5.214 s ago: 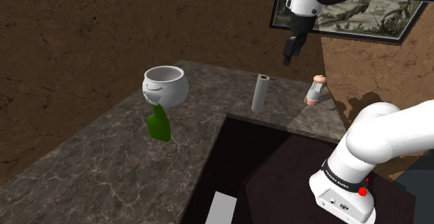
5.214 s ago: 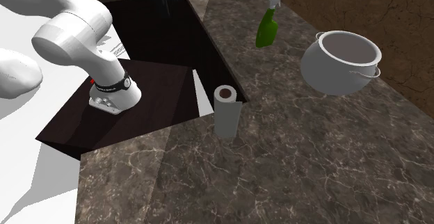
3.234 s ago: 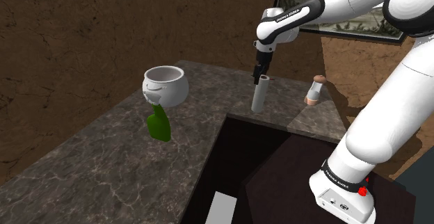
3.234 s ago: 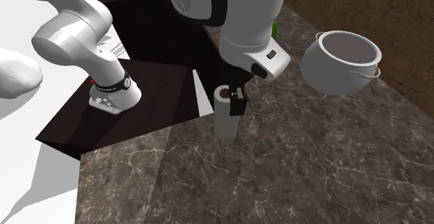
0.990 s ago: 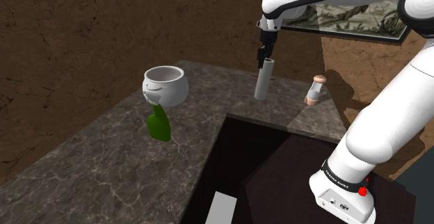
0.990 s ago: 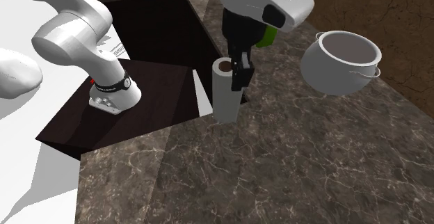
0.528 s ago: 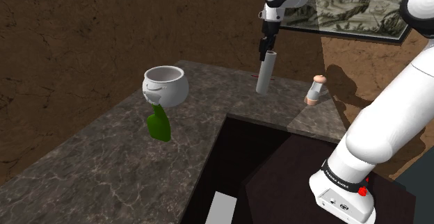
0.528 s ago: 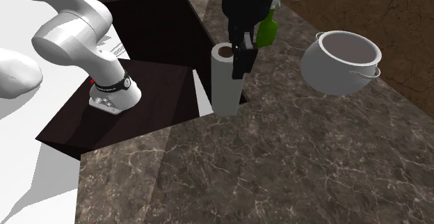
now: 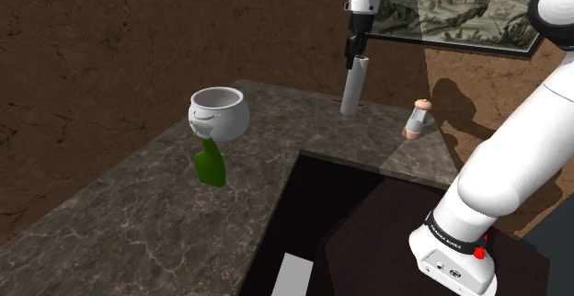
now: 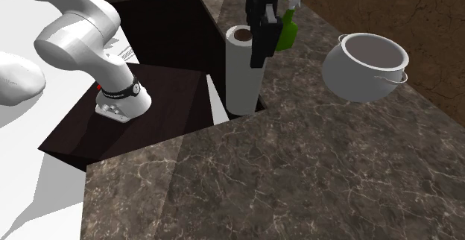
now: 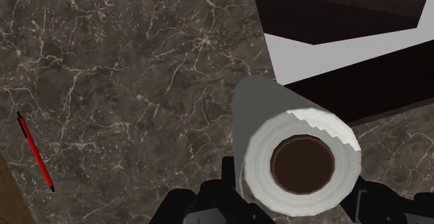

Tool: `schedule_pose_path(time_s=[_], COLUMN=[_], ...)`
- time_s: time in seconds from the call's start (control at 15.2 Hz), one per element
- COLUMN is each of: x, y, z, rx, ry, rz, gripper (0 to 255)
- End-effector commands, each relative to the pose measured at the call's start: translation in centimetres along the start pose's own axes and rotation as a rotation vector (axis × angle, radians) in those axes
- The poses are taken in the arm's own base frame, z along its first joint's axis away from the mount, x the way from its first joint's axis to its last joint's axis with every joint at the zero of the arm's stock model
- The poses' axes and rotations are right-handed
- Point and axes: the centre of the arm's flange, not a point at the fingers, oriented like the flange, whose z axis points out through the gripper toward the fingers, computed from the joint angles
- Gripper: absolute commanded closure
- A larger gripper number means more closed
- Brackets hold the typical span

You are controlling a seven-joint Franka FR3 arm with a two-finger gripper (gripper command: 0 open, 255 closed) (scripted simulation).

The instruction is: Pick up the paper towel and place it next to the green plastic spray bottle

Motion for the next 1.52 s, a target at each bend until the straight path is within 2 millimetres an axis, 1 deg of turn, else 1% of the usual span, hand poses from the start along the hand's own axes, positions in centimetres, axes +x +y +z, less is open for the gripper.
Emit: schedule_pose_path(time_s=[0.0, 1.45], x=[0.0, -0.4], y=[0.0, -0.6], z=[-1.1, -12.7], rx=[0.0, 0.0], ry=[0.0, 0.0], rz=[0.0, 0.0], gripper=[255, 255])
